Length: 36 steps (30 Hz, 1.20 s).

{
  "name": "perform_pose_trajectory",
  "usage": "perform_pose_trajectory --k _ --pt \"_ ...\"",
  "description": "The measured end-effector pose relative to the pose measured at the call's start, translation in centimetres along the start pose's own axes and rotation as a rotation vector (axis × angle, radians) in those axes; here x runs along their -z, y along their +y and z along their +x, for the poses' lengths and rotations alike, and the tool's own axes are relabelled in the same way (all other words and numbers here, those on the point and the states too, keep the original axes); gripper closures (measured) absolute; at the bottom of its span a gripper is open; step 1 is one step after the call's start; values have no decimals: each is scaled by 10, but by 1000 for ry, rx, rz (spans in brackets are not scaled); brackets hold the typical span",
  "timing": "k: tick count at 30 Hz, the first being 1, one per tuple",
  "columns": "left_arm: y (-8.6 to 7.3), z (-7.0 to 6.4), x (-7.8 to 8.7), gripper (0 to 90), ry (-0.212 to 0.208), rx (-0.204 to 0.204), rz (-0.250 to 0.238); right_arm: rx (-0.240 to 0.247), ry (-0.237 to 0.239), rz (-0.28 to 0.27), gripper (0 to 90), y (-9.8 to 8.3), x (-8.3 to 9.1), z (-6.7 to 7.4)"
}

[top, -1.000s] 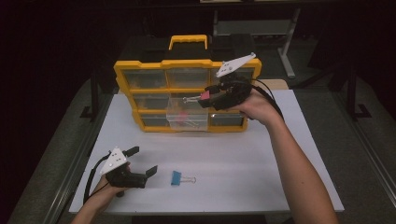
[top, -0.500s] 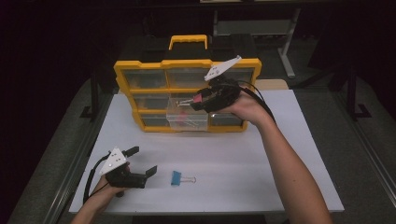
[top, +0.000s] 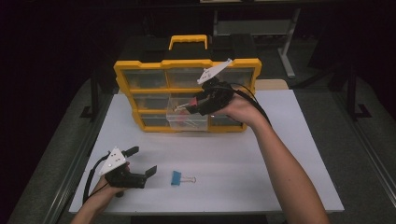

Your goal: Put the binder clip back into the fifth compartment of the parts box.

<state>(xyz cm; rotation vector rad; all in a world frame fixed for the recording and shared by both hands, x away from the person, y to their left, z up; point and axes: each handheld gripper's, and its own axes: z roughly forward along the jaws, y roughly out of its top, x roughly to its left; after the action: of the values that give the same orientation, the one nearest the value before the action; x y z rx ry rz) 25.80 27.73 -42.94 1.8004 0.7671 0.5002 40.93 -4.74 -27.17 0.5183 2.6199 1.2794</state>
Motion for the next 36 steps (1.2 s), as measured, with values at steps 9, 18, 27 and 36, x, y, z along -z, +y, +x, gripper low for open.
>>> perform_pose_trajectory --k 9,18,27,36 --pt "0 0 0 0 0 1 -3 -3 2 -4 412 1 0 0" --pt "0 0 0 0 0 -1 2 -29 -13 -10 587 0 15 -3" --pt "0 -1 -1 0 0 -1 0 -21 -11 -13 742 -4 34 -7" --pt "-1 -1 -1 0 0 3 1 -47 -28 -32 884 -13 52 -10"
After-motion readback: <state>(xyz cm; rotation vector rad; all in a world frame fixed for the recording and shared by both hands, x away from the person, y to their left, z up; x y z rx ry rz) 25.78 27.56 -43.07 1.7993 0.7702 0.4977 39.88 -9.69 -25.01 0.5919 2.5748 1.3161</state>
